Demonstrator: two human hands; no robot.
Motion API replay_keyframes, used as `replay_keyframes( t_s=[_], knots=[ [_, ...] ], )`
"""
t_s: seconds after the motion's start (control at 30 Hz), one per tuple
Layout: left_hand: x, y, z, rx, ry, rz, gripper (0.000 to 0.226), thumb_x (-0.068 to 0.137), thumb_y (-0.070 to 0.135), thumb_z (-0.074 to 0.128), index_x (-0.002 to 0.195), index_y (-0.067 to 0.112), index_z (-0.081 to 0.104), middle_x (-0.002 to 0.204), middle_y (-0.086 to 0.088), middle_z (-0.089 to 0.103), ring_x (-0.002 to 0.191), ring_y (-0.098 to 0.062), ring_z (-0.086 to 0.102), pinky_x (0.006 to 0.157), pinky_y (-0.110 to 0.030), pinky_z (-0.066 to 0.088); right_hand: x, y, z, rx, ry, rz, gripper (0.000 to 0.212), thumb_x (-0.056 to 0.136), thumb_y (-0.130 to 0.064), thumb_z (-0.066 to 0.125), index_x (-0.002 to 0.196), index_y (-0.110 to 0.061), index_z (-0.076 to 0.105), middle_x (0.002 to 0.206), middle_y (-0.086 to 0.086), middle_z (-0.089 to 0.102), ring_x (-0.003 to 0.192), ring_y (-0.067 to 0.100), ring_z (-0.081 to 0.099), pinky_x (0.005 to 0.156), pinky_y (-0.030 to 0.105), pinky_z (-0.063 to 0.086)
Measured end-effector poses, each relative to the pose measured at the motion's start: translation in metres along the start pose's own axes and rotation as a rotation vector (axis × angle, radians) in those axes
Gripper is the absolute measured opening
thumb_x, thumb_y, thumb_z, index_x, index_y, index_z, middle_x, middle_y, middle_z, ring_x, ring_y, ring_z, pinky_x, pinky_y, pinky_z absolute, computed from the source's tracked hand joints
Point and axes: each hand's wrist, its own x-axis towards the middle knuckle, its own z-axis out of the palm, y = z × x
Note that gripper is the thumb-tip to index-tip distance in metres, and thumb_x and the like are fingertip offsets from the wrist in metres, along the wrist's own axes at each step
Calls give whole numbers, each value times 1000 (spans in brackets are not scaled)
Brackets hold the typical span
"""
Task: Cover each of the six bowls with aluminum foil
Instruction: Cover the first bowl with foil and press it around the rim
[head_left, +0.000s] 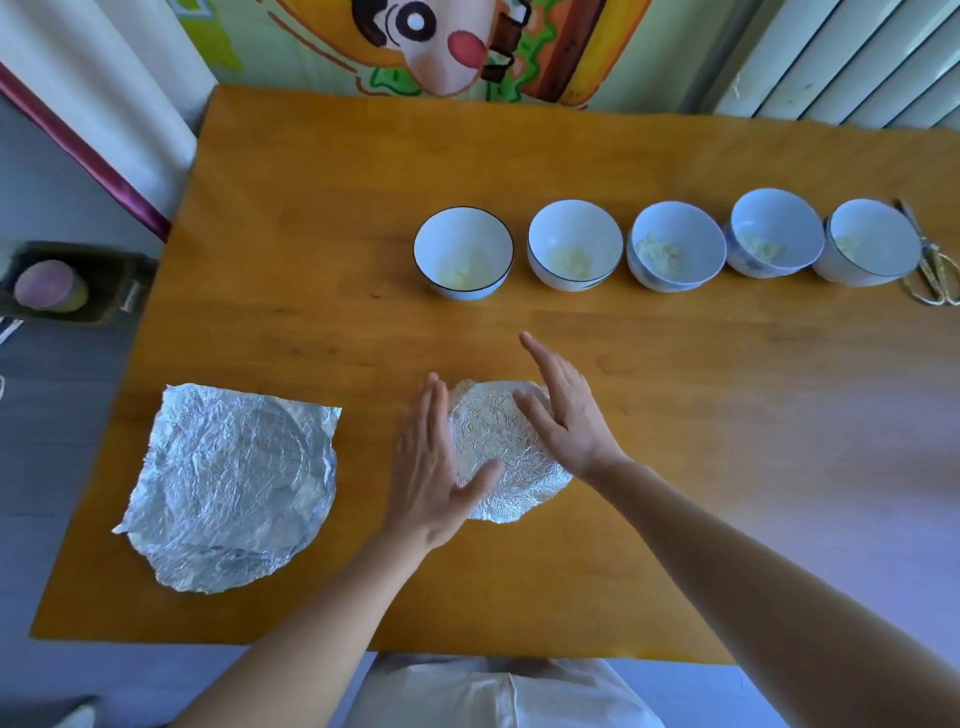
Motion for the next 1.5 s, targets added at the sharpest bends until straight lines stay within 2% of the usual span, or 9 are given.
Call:
replay_keyframes(
  t_s=[0.23, 0.43, 0.53, 0.67, 0.8, 0.97, 1.13, 1.33, 1.5],
  knots=[
    [-4, 4, 12, -480, 17, -284, 87, 88, 67, 30, 159, 20, 10, 159, 18, 18, 149, -1, 17, 122, -43, 21, -34, 11, 23, -142, -59, 26, 70, 99, -58, 20, 156, -17, 16, 160, 0, 24, 148, 11, 17, 120, 32, 14],
    [-9, -10, 23, -392, -110, -239, 106, 77, 89, 37, 157, 33, -7, 166, 13, -3, 152, -3, 0, 124, -49, 14, -34, 12, 23, -127, -84, 44, 76, 97, -62, 10, 157, -16, 8, 161, 0, 19, 149, 12, 12, 121, 36, 11],
    [-13, -14, 12, -269, -87, -138, 116, 72, 92, 39, 158, 31, -10, 165, 13, -14, 152, -4, -10, 125, -43, 2, -37, 13, 12, -103, -87, 0, 80, 96, -61, 28, 157, -16, 2, 164, 0, 9, 150, 8, 3, 122, 36, 3],
    [-14, -16, -7, 79, -113, 172, 128, 71, 93, 41, 159, 11, -5, 167, -2, -14, 154, -18, -8, 122, -44, 1, -42, 18, -5, -232, -208, -137, 118, 75, -71, 61, 156, -14, -3, 164, 3, -5, 151, 15, -5, 123, 43, 4],
    [-1, -13, -9, 187, -212, 263, 132, 71, 86, 54, 158, 10, -9, 166, -4, -18, 153, -20, -13, 123, -38, -9, -38, 20, -4, -378, -323, -174, 138, 59, -70, 75, 154, -19, -12, 163, 6, -10, 151, 18, -9, 122, 38, -1],
    [5, -16, -1, 279, -224, 215, 128, 69, 71, 63, 158, 7, -3, 167, -7, -4, 153, -18, -1, 124, -39, 3, -36, 20, 2, -406, -281, -139, 139, 56, -62, 82, 155, -20, -5, 163, 6, 8, 150, 21, 8, 121, 41, 15],
    [5, -16, 2, 298, -231, 197, 136, 65, 63, 78, 158, 8, -5, 166, -6, -8, 153, -20, 1, 124, -47, 13, -37, 19, 4, -412, -279, -134, 140, 55, -59, 84, 155, -18, -5, 163, 7, 5, 150, 22, 5, 121, 43, 16],
    [1, -16, -16, 232, -241, 204, 144, 59, 92, 57, 157, 15, -15, 164, -2, -24, 153, -20, -14, 122, -46, -3, -35, 17, -15, -378, -328, -118, 147, 54, -67, 81, 150, -30, -23, 162, 6, -16, 150, 19, -14, 121, 37, -5],
    [10, -16, -11, 236, -300, 158, 142, 64, 85, 60, 155, 11, -20, 166, -6, -13, 154, -24, 0, 125, -46, 8, -31, 17, -15, -375, -368, -86, 146, 58, -58, 84, 150, -23, -23, 163, 3, -3, 151, 16, -2, 122, 37, 4]
  ],
)
